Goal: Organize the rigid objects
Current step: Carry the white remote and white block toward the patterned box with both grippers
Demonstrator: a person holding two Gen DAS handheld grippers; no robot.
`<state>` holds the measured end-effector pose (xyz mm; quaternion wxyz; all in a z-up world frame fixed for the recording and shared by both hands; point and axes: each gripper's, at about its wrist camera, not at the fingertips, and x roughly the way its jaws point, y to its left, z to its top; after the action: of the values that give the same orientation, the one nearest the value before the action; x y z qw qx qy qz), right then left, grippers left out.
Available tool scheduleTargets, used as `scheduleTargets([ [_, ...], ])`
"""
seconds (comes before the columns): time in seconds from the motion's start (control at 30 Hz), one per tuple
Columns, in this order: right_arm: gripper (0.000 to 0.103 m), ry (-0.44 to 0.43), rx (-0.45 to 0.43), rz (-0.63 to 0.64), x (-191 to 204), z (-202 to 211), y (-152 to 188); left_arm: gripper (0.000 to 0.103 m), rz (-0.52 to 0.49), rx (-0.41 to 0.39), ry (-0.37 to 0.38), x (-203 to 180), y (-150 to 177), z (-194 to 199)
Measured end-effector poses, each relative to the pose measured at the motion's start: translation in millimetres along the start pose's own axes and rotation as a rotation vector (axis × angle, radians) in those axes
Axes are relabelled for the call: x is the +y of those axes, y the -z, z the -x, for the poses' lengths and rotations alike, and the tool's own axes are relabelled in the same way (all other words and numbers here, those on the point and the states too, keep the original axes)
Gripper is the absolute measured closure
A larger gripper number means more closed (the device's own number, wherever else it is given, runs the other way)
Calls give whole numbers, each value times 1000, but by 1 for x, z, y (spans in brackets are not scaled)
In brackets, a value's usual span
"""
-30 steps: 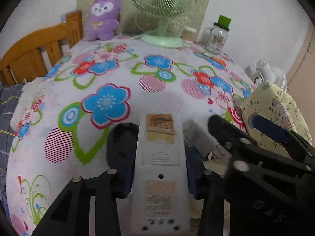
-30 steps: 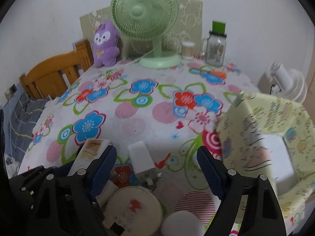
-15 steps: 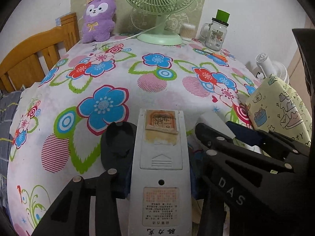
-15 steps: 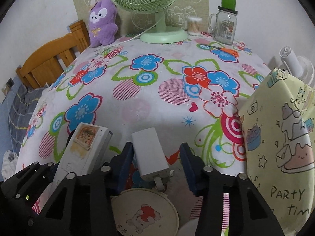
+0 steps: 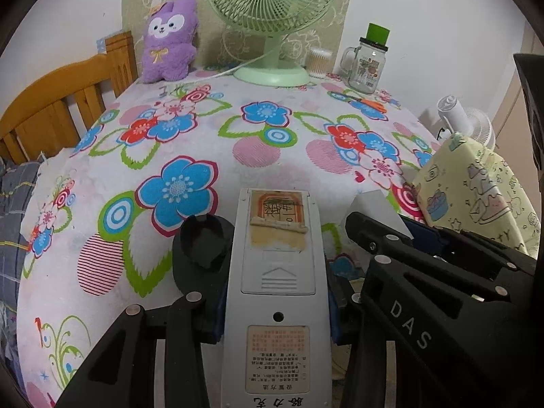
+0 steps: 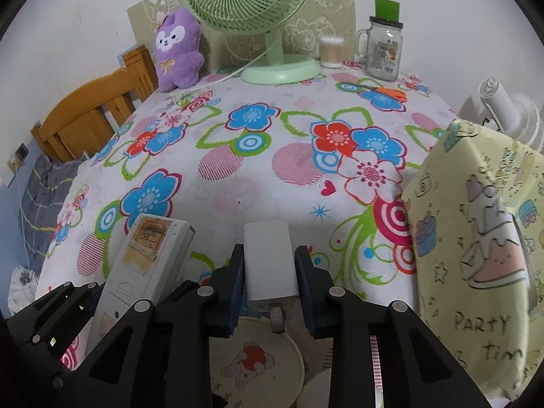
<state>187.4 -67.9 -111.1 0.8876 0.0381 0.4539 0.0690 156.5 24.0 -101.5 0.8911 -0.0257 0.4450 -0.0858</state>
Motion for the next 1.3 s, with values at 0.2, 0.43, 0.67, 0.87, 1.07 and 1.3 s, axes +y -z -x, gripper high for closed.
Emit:
scheduleTargets([
  [0.2,71,-6,-32,-3,-1,20,3,58,-11,-28,-7,-7,1,18],
  [0.43,71,-9,-74,-2,-1,45,8,58,-17,-65,-7,-15,6,41],
  [0.67,71,-1,-113,-2,-5,72,14,58,-29,-91,-8,-28,10,61],
  [0.87,71,10,-145,-1,-11,93,20,58,-46,-120,-12,-42,13,78],
  [1.07,71,17,-170,4,-16,112,27,58,-61,-139,-21,-52,17,92],
  [1.3,71,23,-187,23,-19,130,32,58,-81,-139,-31,-65,21,104],
])
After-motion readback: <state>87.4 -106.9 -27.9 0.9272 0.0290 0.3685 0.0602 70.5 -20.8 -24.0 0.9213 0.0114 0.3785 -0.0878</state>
